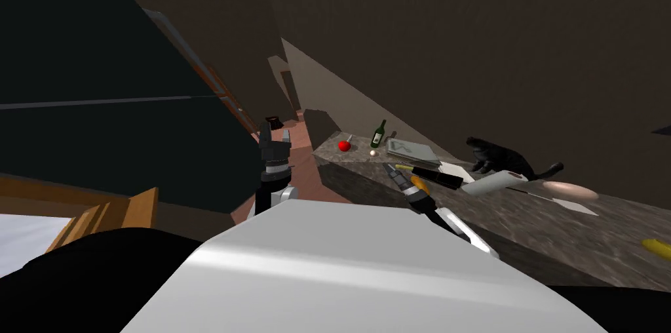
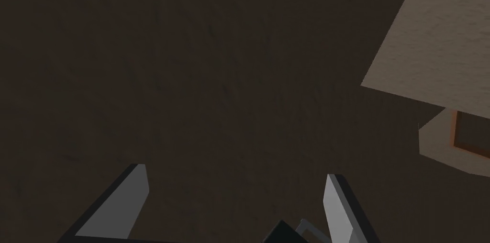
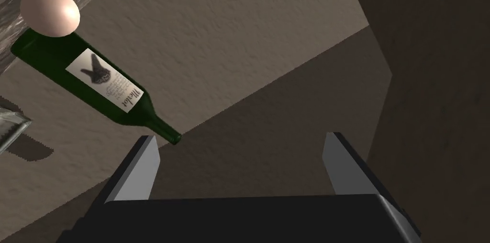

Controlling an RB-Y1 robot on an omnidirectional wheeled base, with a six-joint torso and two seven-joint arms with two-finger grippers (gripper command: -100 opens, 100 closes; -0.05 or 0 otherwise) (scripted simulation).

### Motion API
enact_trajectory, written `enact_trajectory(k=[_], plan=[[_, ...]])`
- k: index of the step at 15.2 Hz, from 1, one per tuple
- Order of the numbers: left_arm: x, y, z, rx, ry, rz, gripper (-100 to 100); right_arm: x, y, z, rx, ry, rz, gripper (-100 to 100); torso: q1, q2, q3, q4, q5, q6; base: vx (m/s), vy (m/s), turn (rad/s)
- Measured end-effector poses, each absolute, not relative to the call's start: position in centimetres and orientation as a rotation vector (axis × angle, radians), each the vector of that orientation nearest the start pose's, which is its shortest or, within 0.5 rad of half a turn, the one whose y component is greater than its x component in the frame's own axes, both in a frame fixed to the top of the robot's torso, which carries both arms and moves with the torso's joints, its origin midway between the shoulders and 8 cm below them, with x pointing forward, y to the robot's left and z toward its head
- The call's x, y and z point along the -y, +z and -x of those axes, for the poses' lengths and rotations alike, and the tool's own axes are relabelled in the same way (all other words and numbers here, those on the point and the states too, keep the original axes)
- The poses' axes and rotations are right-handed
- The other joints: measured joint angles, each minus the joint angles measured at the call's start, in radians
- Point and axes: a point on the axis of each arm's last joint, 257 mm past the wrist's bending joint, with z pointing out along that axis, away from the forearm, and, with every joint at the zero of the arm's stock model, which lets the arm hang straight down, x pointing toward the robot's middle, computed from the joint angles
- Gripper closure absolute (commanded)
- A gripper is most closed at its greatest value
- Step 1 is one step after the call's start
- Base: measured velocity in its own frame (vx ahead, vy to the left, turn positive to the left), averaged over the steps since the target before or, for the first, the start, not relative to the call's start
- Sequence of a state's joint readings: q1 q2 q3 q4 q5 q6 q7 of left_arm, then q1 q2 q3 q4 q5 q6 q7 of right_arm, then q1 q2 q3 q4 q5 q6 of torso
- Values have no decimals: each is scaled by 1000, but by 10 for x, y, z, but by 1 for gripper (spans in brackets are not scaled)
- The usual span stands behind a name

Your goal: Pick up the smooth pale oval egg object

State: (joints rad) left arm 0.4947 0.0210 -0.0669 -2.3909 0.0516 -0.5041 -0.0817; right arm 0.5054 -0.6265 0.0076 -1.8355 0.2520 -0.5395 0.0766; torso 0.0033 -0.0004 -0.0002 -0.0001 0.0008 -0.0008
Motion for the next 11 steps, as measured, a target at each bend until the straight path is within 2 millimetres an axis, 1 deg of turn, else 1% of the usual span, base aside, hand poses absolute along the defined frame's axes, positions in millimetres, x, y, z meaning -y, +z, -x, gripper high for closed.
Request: enact_trajectory(k=[5, 6, 7, 8, 9, 11], plan=[[-257, 74, -321, -533, -1356, 561, 0, 328, -229, -375, -1669, 698, -96, -100, 0, 0, 0, 0, 0, 0, 8, 55, 209], [-257, 74, -321, -533, -1356, 561, 0, 336, -240, -374, -1702, 662, -72, -100, 0, 0, 0, 0, 0, 0, 4, 49, 197], [-257, 74, -321, -533, -1356, 561, 0, 343, -247, -372, -1729, 630, -48, -100, 0, 0, 0, 0, 0, 0, 5, 33, 56], [-257, 74, -321, -533, -1356, 561, 0, 347, -250, -371, -1743, 612, -33, -100, 0, 1, 0, 0, 0, 1, 7, 43, 155], [-257, 74, -321, -533, -1356, 561, 0, 354, -257, -371, -1768, 583, -13, -100, 0, 0, 0, 0, 0, 0, 12, 43, 179], [-257, 74, -321, -533, -1356, 561, 0, 373, -267, -368, -1819, 518, 30, -100, 0, 0, 0, 0, 0, 0, 16, 46, 230]])
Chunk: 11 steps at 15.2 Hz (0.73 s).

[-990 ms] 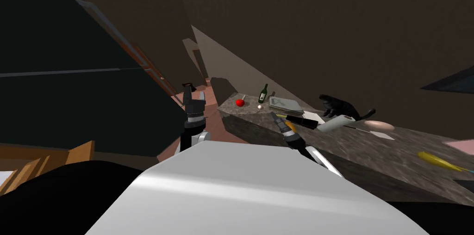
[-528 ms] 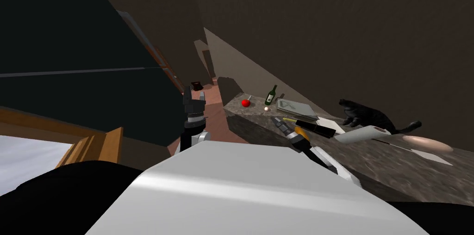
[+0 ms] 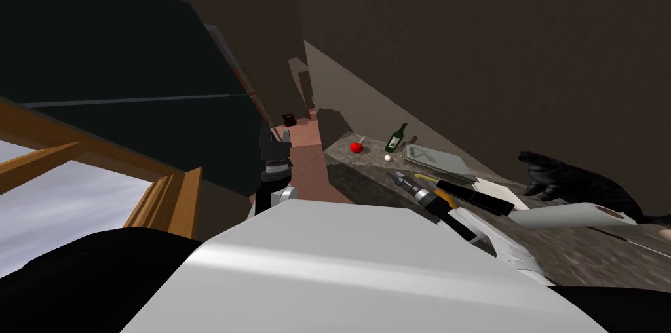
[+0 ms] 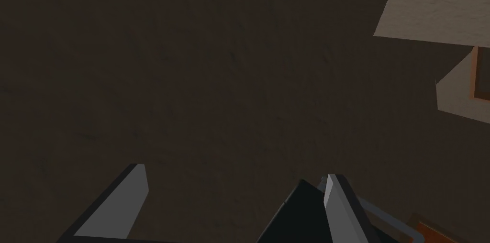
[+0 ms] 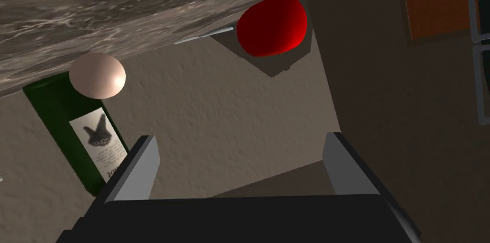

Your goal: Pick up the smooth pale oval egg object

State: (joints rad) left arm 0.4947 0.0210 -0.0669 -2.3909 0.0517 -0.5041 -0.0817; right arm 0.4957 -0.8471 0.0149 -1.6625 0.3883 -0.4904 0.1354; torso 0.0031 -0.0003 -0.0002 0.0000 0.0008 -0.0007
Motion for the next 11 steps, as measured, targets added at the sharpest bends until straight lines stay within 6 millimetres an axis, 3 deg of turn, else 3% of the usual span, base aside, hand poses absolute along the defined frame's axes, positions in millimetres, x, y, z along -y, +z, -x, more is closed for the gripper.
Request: enact_trajectory(k=[6, 11], plan=[[-257, 74, -321, -533, -1356, 561, 0, 431, -298, -356, -1965, 302, 181, -100, 1, 0, 0, 0, 0, 0, 19, 48, 206], [-257, 74, -321, -533, -1356, 561, 0, 486, -311, -348, -2063, 125, 305, -100, 0, -1, -1, 0, 0, 0, 28, 44, 203]])
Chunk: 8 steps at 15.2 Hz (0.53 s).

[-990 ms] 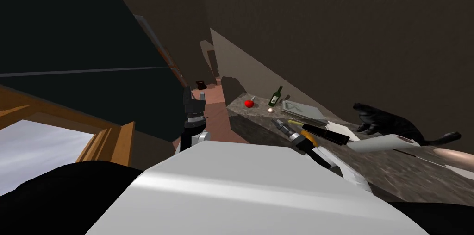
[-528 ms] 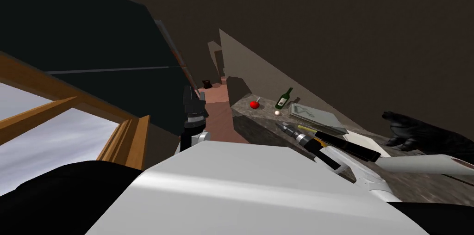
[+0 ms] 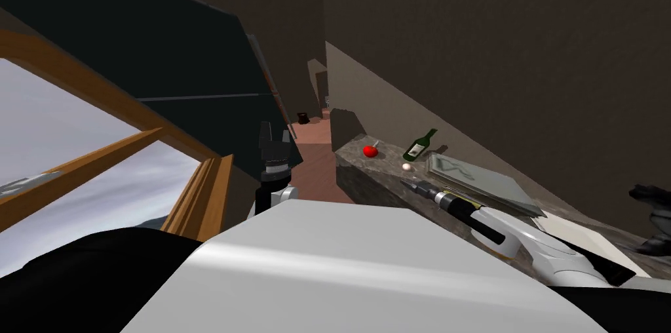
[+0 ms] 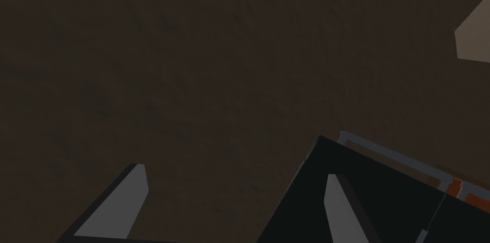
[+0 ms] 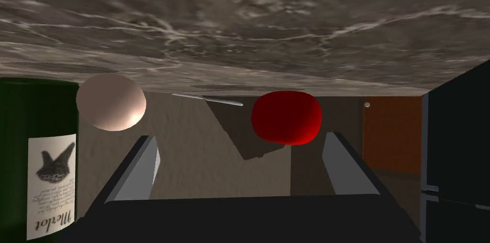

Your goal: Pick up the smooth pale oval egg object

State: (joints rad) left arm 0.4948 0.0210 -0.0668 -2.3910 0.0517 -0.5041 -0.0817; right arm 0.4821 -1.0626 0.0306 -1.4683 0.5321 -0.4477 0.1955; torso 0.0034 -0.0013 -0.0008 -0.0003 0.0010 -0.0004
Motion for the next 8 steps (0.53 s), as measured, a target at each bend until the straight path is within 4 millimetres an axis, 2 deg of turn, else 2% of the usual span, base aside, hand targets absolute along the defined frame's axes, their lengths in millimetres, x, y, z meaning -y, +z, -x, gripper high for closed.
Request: enact_trajectory(k=[3, 6, 8], plan=[[-257, 74, -321, -533, -1356, 561, 0, 517, -316, -336, -2118, 16, 382, -100, 0, 0, 0, 0, 0, 0, 26, 40, 168], [-257, 74, -321, -533, -1356, 561, 0, 539, -317, -331, -2150, -59, 430, -100, -1, 1, 1, 0, 0, 0, 18, 24, 103], [-257, 74, -321, -533, -1356, 561, 0, 559, -317, -326, -2176, -118, 472, -100, -1, 1, 1, 0, 0, 0, 28, 31, 267]])
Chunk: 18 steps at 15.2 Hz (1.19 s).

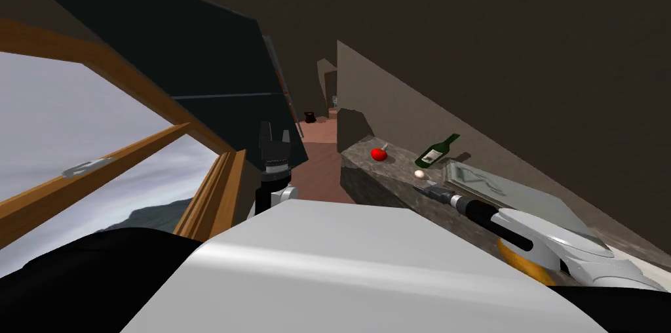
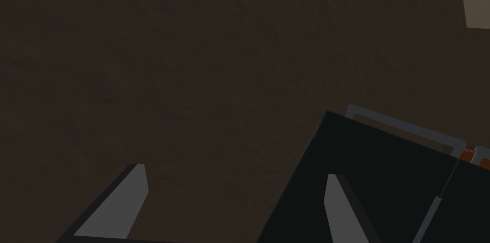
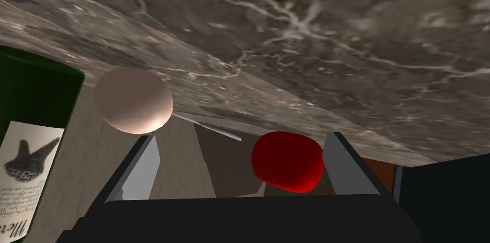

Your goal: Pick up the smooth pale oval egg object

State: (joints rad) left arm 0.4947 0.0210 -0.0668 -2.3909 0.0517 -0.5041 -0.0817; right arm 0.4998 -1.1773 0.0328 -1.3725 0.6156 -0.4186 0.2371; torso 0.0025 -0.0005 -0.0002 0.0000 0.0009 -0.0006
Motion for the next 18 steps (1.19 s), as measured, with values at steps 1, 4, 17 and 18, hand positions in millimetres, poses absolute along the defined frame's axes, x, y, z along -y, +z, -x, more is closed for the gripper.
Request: enact_trajectory(k=[1, 4, 17, 18], plan=[[-257, 74, -321, -533, -1356, 561, 0, 573, -315, -323, -2195, -162, 506, -100, 0, -1, 0, 0, 0, -1, 41, 28, 210], [-257, 74, -321, -533, -1356, 561, 0, 611, -315, -317, -2240, -279, 574, -100, 0, -2, -1, 0, 0, 0, 51, 33, 211], [-257, 74, -321, -533, -1356, 561, 0, 679, -322, -270, -2354, -512, 727, 100, -3, 0, 0, 0, -1, 1, 42, -10, 107], [-257, 74, -321, -533, -1356, 561, 0, 678, -322, -269, -2355, -508, 728, 100, -3, 1, 1, 0, -1, 1, 5, -2, 12]])
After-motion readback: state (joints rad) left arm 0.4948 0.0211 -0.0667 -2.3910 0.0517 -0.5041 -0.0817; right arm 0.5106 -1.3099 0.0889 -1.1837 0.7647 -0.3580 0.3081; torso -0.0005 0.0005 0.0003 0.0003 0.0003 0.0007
